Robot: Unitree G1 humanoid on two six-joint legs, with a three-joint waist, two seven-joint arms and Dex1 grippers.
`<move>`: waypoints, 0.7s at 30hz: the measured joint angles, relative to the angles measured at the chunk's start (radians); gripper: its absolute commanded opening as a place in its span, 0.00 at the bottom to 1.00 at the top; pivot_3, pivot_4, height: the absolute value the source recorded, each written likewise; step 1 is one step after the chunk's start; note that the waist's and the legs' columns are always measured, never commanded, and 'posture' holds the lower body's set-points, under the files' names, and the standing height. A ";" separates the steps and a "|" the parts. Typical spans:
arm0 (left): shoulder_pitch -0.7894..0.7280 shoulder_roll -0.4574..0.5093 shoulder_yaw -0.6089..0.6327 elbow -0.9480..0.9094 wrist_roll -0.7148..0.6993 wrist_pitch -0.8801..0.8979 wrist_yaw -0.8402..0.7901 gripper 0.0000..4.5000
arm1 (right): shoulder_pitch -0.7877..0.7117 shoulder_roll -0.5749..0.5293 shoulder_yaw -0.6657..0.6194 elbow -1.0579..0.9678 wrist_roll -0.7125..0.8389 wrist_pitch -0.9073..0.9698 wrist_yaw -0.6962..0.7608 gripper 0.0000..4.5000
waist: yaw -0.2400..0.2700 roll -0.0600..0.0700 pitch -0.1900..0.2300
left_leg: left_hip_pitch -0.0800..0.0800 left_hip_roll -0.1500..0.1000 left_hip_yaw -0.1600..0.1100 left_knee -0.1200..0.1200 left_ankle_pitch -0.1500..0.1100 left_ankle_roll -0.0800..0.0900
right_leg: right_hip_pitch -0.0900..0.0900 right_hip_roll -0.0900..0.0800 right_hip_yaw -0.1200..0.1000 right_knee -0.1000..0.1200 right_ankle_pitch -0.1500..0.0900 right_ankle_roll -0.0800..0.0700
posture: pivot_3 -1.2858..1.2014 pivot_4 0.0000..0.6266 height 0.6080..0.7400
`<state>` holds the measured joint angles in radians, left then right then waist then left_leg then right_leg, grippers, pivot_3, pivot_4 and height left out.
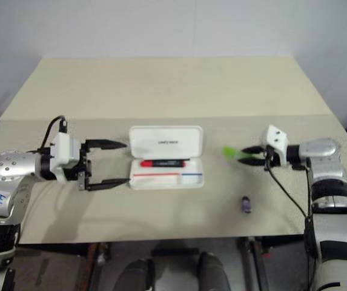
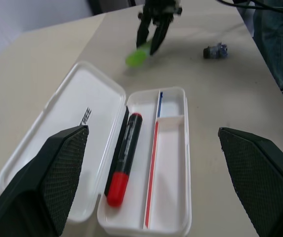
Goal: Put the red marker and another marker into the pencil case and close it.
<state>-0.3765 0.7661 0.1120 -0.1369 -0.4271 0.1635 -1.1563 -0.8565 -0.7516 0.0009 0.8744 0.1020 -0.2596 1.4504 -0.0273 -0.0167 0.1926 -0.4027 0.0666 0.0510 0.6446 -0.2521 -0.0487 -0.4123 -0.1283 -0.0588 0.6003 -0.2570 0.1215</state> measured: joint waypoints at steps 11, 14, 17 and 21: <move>0.081 0.028 0.036 0.078 0.006 -0.053 -0.022 1.00 | 0.211 0.023 0.083 -0.851 0.182 0.539 -0.068 0.24 | 0.004 0.000 0.000 | -0.002 0.000 0.000 0.002 -0.006 0.006 | -0.001 0.000 0.000 -0.001 -0.001 0.000 | 0.52 0.24 1.00; 0.104 0.030 0.042 0.097 0.006 -0.075 -0.025 1.00 | 0.211 0.060 0.137 -0.932 0.172 0.632 -0.135 0.24 | 0.003 0.000 0.000 | -0.002 0.000 0.000 0.002 -0.006 0.006 | -0.002 0.000 0.000 0.000 -0.001 -0.001 | 0.52 0.24 1.00; 0.129 0.035 0.043 0.121 0.009 -0.082 -0.037 1.00 | 0.203 0.114 0.219 -0.952 0.146 0.690 -0.184 0.24 | 0.003 0.000 0.000 | -0.002 0.001 0.000 0.002 -0.006 0.006 | -0.002 0.000 -0.001 0.000 -0.001 -0.001 | 0.52 0.24 1.00; 0.134 0.036 0.042 0.142 0.025 -0.101 -0.037 1.00 | 0.148 0.196 0.305 -0.940 0.097 0.701 -0.230 0.24 | 0.002 0.000 0.000 | -0.003 0.001 0.001 0.001 -0.006 0.006 | -0.003 0.000 -0.001 0.000 -0.001 -0.001 | 0.52 0.24 1.00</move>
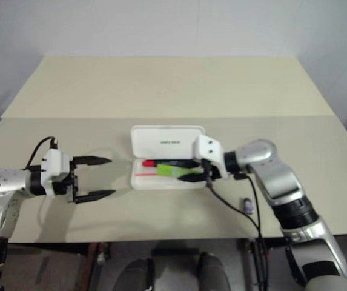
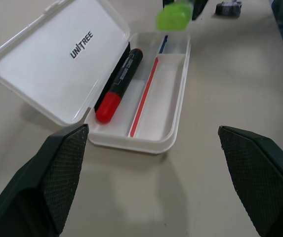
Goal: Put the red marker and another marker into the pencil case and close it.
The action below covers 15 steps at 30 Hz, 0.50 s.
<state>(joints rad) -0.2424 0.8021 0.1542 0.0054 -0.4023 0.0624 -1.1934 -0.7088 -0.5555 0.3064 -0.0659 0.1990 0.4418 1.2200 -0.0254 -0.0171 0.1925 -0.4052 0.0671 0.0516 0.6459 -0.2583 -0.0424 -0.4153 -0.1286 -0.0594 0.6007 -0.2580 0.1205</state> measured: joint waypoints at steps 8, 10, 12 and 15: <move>0.032 -0.001 -0.009 -0.034 0.006 -0.004 0.005 1.00 | -0.101 0.125 0.126 0.118 -0.067 0.014 -0.016 0.24 | -0.001 0.000 0.000 | -0.001 0.000 0.000 0.000 -0.001 0.001 | 0.000 0.000 0.000 0.003 0.000 0.000 | 0.52 0.24 1.00; 0.033 -0.001 -0.010 -0.058 0.005 0.005 0.011 1.00 | -0.115 0.139 0.147 0.137 -0.080 0.000 -0.009 0.24 | 0.000 0.000 0.000 | -0.001 0.000 0.000 -0.001 -0.001 0.001 | 0.000 0.000 -0.001 0.002 0.000 0.000 | 0.52 0.24 1.00; 0.039 -0.001 -0.010 -0.081 0.003 0.016 0.018 1.00 | -0.125 0.153 0.166 0.167 -0.096 -0.009 -0.007 0.24 | -0.001 0.000 0.000 | -0.001 0.000 0.000 -0.001 -0.001 0.001 | 0.000 0.000 -0.001 0.002 0.000 0.000 | 0.52 0.24 1.00; 0.059 -0.001 -0.009 -0.108 0.001 0.030 0.030 1.00 | -0.131 0.173 0.179 0.201 -0.115 -0.020 -0.007 0.24 | -0.002 0.000 0.000 | -0.001 0.000 0.000 -0.001 -0.001 0.001 | 0.000 0.000 -0.001 0.002 0.000 0.000 | 0.52 0.24 1.00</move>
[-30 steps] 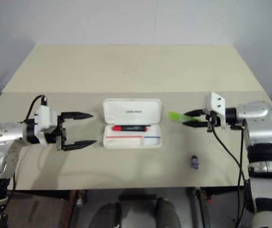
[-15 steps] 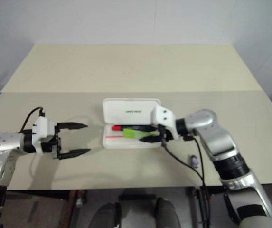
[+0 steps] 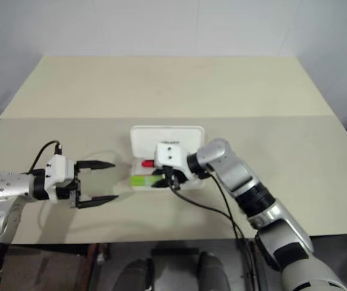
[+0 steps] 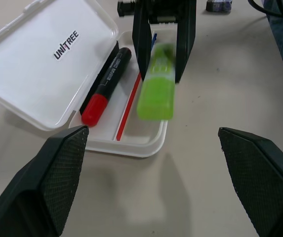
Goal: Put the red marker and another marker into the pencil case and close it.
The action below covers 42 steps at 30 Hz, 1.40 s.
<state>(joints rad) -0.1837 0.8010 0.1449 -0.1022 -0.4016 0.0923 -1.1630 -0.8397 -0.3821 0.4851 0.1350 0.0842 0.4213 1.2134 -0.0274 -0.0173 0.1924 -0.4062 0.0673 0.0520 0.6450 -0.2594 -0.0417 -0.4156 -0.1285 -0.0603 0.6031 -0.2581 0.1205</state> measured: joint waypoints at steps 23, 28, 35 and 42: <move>0.041 0.000 0.004 -0.054 -0.007 0.036 0.037 1.00 | -0.023 0.022 0.013 0.092 -0.049 -0.063 -0.002 0.24 | 0.000 0.000 0.000 | 0.001 0.000 0.000 0.000 0.000 0.000 | 0.000 0.000 0.000 0.000 0.000 0.000 | 0.52 0.24 1.00; 0.038 0.000 0.004 -0.054 -0.006 0.036 0.037 1.00 | -0.033 0.026 0.012 0.104 -0.065 -0.072 -0.026 0.61 | -0.001 0.000 0.000 | 0.001 0.000 0.000 0.000 0.000 0.000 | 0.000 0.000 0.000 -0.001 0.000 -0.001 | 0.52 0.24 1.00; 0.032 0.000 0.004 -0.054 -0.006 0.037 0.038 1.00 | -0.047 0.050 -0.005 0.107 -0.065 -0.066 -0.058 0.99 | 0.000 0.000 0.000 | 0.000 0.000 0.000 -0.001 0.000 -0.001 | -0.001 0.000 0.000 0.001 0.000 -0.001 | 0.52 0.24 1.00; 0.025 -0.006 0.002 -0.051 -0.006 0.037 0.038 1.00 | -0.063 0.059 -0.090 0.054 0.030 -0.018 -0.025 0.99 | 0.001 0.000 0.000 | 0.000 0.001 0.001 -0.001 -0.002 0.000 | -0.001 0.000 -0.002 -0.001 0.000 -0.001 | 0.52 0.24 1.00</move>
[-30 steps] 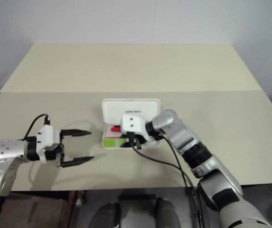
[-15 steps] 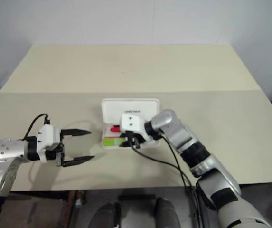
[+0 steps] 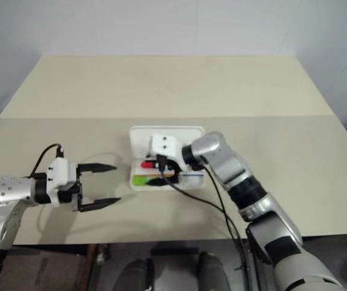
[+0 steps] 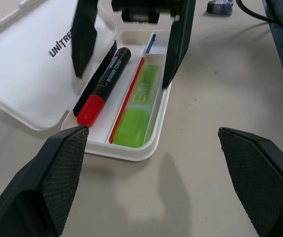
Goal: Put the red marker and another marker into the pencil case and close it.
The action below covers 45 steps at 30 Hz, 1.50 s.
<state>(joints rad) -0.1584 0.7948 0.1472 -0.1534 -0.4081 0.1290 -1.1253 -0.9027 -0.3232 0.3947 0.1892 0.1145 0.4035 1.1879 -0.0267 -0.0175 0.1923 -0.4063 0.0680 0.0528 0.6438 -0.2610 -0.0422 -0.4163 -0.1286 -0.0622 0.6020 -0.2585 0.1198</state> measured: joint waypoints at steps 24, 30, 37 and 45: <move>-0.060 -0.166 -0.152 -0.055 -0.003 -0.002 0.008 1.00 | 0.889 -0.451 -0.750 -0.712 0.327 0.277 -0.206 0.99 | 0.039 0.000 0.000 | 0.003 0.001 0.007 0.004 -0.006 0.003 | 0.003 -0.001 0.000 -0.010 0.001 0.000 | 0.52 0.24 1.00; -0.110 -0.208 -0.199 0.021 0.000 -0.019 -0.019 1.00 | 1.073 -0.356 -0.857 -0.914 0.348 0.505 -0.451 0.99 | 0.055 -0.001 -0.001 | 0.002 0.001 0.008 0.006 -0.006 0.004 | 0.003 -0.001 0.001 -0.011 -0.001 -0.004 | 0.52 0.24 1.00; -0.145 -0.228 -0.222 0.052 0.002 -0.034 -0.036 1.00 | 1.153 -0.226 -0.872 -1.004 0.346 0.628 -0.668 0.99 | 0.052 -0.001 -0.001 | 0.002 0.001 0.008 0.005 -0.006 0.005 | 0.003 -0.001 0.001 -0.011 -0.001 -0.005 | 0.52 0.24 1.00; -0.170 -0.228 -0.225 0.088 0.002 -0.038 -0.054 1.00 | 1.204 -0.121 -0.835 -1.014 0.335 0.666 -0.808 0.99 | 0.051 -0.001 -0.001 | 0.002 0.001 0.008 0.005 -0.007 0.006 | 0.003 -0.001 0.001 -0.011 -0.003 -0.008 | 0.52 0.24 1.00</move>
<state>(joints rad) -0.3284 0.5672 -0.0777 -0.0653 -0.4057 0.0906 -1.1789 0.3012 -0.4445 -0.4407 -0.8252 0.4496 1.0697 0.3803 0.0247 -0.0184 0.1913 -0.4043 0.0691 0.0603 0.6491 -0.2676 -0.0362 -0.4132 -0.1295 -0.0612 0.5906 -0.2612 0.1120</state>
